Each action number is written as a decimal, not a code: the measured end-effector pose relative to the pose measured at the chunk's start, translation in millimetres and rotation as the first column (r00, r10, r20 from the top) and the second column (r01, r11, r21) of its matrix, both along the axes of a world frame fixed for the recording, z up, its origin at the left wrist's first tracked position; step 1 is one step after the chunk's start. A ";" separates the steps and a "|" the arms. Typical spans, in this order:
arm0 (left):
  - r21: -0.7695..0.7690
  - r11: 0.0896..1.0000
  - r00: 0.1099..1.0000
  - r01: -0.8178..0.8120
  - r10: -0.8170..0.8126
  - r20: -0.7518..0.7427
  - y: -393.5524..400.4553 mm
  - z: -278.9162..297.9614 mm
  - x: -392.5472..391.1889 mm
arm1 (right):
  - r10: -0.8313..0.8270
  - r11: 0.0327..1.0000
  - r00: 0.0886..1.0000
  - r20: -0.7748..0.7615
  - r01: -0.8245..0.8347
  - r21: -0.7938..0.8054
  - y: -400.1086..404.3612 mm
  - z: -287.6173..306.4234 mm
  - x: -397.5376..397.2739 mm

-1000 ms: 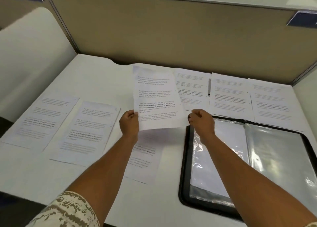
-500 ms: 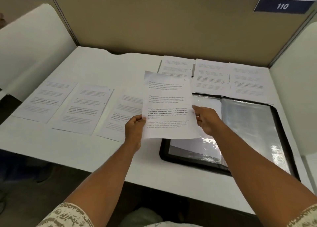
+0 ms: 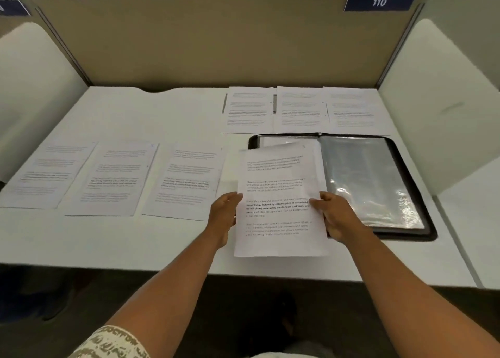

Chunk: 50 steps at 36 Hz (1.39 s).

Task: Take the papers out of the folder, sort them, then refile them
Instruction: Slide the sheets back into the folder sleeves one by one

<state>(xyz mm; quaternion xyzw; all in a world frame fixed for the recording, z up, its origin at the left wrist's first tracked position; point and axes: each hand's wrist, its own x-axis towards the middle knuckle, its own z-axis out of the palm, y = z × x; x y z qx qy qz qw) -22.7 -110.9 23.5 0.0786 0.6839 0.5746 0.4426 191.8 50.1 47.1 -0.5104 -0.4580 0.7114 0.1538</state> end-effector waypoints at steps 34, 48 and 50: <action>-0.281 0.894 0.584 0.349 -0.442 -0.681 120.8 -23.0 179.2 | -0.034 0.999 0.971 0.238 0.036 -0.002 -0.2 -33.0 246.4; -0.540 0.665 -0.046 0.516 -0.608 -0.793 171.0 -52.6 224.8 | -0.053 0.992 0.959 0.278 0.082 -0.095 3.9 -50.3 303.8; -0.553 0.659 -0.069 0.510 -0.610 -0.790 175.4 -56.3 226.5 | -0.053 0.992 0.959 0.278 0.083 -0.098 4.1 -52.0 307.7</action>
